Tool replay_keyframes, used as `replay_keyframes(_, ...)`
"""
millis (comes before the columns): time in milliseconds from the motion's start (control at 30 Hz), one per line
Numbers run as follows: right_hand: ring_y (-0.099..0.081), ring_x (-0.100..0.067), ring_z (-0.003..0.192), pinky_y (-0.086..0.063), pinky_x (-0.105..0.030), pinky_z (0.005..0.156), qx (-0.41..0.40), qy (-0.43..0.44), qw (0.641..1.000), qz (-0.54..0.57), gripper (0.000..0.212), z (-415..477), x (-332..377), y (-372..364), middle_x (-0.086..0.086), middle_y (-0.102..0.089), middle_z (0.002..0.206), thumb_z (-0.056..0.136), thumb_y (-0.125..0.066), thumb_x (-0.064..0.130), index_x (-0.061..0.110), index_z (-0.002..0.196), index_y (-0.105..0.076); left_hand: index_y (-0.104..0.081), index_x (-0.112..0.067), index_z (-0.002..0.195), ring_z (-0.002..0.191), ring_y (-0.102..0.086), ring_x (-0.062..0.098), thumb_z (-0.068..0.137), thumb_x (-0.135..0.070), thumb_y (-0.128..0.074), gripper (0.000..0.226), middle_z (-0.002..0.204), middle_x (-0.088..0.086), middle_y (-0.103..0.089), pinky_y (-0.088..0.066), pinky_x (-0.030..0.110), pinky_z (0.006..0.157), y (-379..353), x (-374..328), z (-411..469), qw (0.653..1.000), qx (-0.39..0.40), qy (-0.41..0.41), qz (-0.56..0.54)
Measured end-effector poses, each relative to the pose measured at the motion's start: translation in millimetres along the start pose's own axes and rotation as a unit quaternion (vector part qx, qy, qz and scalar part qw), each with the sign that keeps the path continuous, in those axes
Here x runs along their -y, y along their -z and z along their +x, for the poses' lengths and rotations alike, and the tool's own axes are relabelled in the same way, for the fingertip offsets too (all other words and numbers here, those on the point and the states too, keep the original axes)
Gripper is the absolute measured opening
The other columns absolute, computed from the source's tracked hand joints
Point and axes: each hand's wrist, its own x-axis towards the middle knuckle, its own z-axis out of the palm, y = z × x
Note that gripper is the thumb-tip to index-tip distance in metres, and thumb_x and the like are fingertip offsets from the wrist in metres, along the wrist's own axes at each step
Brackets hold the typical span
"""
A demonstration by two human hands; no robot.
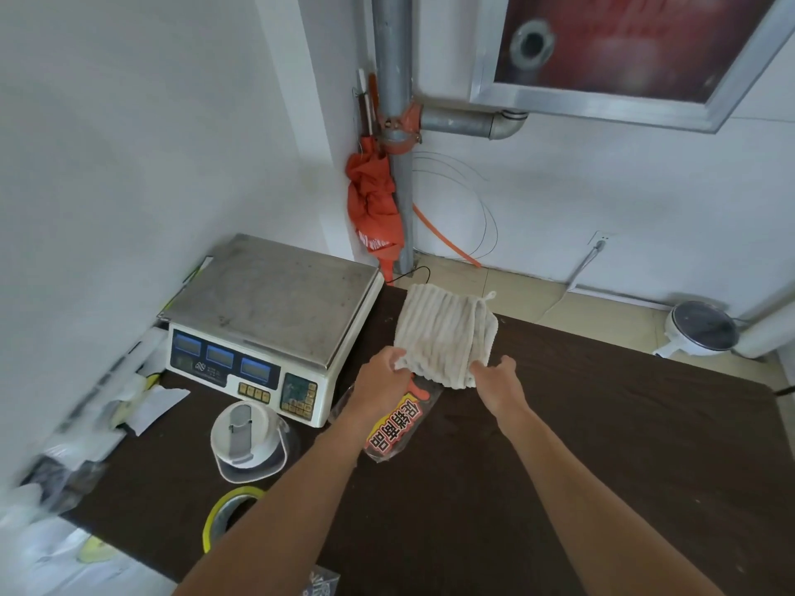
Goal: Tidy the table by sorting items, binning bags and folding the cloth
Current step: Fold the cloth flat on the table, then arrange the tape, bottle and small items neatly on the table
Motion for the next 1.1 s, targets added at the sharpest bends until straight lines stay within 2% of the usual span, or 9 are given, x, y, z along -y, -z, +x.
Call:
replay_keyframes(200,-0.049,-0.033,0.126,-0.038,-0.036,0.089,-0.002,0.027,0.999,-0.024,0.069,-43,8,-4,-0.014,-0.049,0.142,0.096,-0.053,0.025,0.004,0.154,-0.021,-0.056,-0.022,0.141,0.126,-0.058,0.015,0.097,-0.026,-0.057,0.044,0.140,-0.002,-0.062,-0.047,0.032,0.105,16,-8,-39,1.000,0.012,-0.022,-0.003)
replay_keyframes(467,-0.060,-0.027,0.100,-0.052,-0.040,0.083,0.055,0.069,0.994,-0.070,0.067,-100,24,-33,-0.014,-0.057,0.122,0.095,-0.054,0.032,0.007,0.151,-0.026,-0.060,-0.019,0.136,0.130,-0.058,0.015,0.095,-0.021,-0.059,0.041,0.139,0.000,-0.064,-0.044,0.029,0.108,73,-32,-90,0.994,-0.016,-0.107,0.019)
replay_keyframes(633,-0.058,-0.025,0.093,-0.045,-0.032,0.070,0.087,0.110,0.985,-0.100,0.067,-132,40,-68,-0.016,-0.060,0.125,0.090,-0.056,0.037,0.013,0.148,-0.033,-0.060,-0.022,0.137,0.120,-0.064,0.024,0.098,-0.023,-0.056,0.039,0.137,0.001,-0.066,-0.048,0.035,0.105,128,-19,-118,0.980,-0.070,-0.131,0.130)
replay_keyframes(700,-0.056,-0.023,0.075,-0.040,-0.032,0.063,0.106,0.132,0.979,-0.113,0.038,-143,46,-84,-0.011,-0.064,0.096,0.087,-0.056,0.035,0.018,0.121,-0.049,-0.061,-0.023,0.136,0.110,-0.068,0.024,0.098,-0.022,-0.054,0.038,0.133,-0.001,-0.068,-0.050,0.034,0.099,148,-12,-127,0.978,-0.085,-0.129,0.139)
replay_keyframes(767,-0.045,-0.022,0.060,-0.035,-0.034,0.063,0.106,0.168,0.970,-0.144,0.015,-157,51,-99,-0.006,-0.049,0.069,0.087,-0.054,0.028,0.014,0.082,-0.049,-0.060,-0.022,0.136,0.112,-0.066,0.021,0.100,-0.024,-0.053,0.037,0.134,-0.002,-0.067,-0.049,0.033,0.100,165,-3,-137,0.976,-0.096,-0.128,0.145)
replay_keyframes(867,-0.037,-0.021,0.056,-0.031,-0.036,0.062,0.135,0.214,0.950,-0.183,0.029,-186,53,-118,-0.007,-0.037,0.060,0.089,-0.053,0.023,0.013,0.064,-0.041,-0.060,-0.021,0.136,0.122,-0.061,0.019,0.100,-0.028,-0.054,0.038,0.137,-0.002,-0.064,-0.047,0.034,0.104,185,18,-149,0.979,-0.105,-0.104,0.142)
replay_keyframes(933,-0.036,-0.019,0.055,-0.028,-0.035,0.061,0.162,0.239,0.927,-0.239,0.030,-201,47,-131,-0.005,-0.035,0.060,0.092,-0.052,0.030,0.013,0.069,-0.043,-0.059,-0.024,0.136,0.123,-0.060,0.021,0.099,-0.032,-0.053,0.038,0.137,0.000,-0.064,-0.047,0.034,0.102,195,37,-154,0.980,-0.106,-0.074,0.150)
replay_keyframes(1000,-0.048,-0.020,0.066,-0.032,-0.034,0.064,0.183,0.256,0.909,-0.275,0.028,-216,40,-142,-0.005,-0.050,0.071,0.092,-0.051,0.042,0.015,0.087,-0.055,-0.056,-0.024,0.139,0.123,-0.059,0.023,0.100,-0.033,-0.052,0.040,0.138,0.002,-0.062,-0.047,0.035,0.099,201,56,-158,0.982,-0.108,-0.041,0.152)
replay_keyframes(1100,-0.059,-0.024,0.111,-0.045,-0.036,0.086,0.195,0.259,0.903,-0.281,0.058,-228,31,-156,-0.008,-0.062,0.126,0.094,-0.050,0.047,0.018,0.144,-0.044,-0.048,-0.025,0.147,0.132,-0.053,0.025,0.100,-0.037,-0.053,0.048,0.146,0.004,-0.056,-0.044,0.038,0.104,204,83,-164,0.983,-0.123,-0.001,0.138)
